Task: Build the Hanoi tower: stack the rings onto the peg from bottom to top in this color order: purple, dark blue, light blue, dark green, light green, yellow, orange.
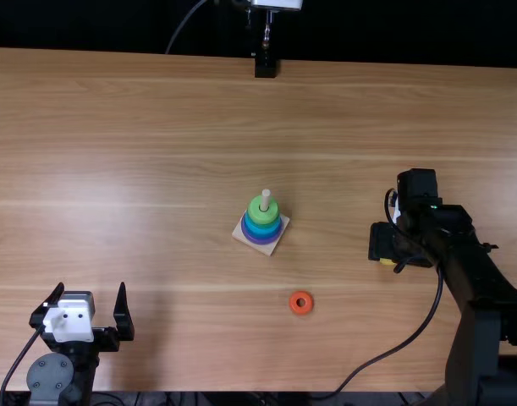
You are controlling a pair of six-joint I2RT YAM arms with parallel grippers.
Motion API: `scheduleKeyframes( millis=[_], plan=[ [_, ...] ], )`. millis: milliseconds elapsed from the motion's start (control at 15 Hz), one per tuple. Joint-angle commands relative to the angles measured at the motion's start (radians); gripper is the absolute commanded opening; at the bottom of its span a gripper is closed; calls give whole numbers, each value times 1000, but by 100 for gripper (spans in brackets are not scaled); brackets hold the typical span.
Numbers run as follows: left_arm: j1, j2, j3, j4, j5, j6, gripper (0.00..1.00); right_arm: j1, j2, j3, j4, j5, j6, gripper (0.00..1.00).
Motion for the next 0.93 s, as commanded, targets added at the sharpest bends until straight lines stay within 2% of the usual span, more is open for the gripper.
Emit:
scheduleKeyframes(
  millis=[0, 267, 400, 467, 533, 600, 800, 867],
  plan=[
    [-3, -12, -105, -80, -1, 11, 100, 28, 12, 11, 1, 15, 10, 0],
    [-3, -12, -105, -80, -1, 11, 100, 105, 2, 42, 0, 14, 10, 0],
    [-3, -12, -105, -80, -1, 11, 100, 154, -6, 139, -22, 14, 12, 0],
    [-3, -12, -105, -80, -1, 11, 100, 188, -41, 191, -59, 15, 31, 0],
    [-3, -12, -105, -80, -1, 11, 100, 223, -78, 246, -126, 14, 60, 0],
    [-3, -12, -105, -80, -1, 11, 100, 267, -84, 320, -199, 12, 69, 0],
    [-3, -12, -105, -80, -1, 11, 100, 372, -49, 602, -512, 6, 75, 0],
    [-3, -12, -105, -80, -1, 11, 100, 398, -4, 688, -573, 4, 77, 0]
  ],
)
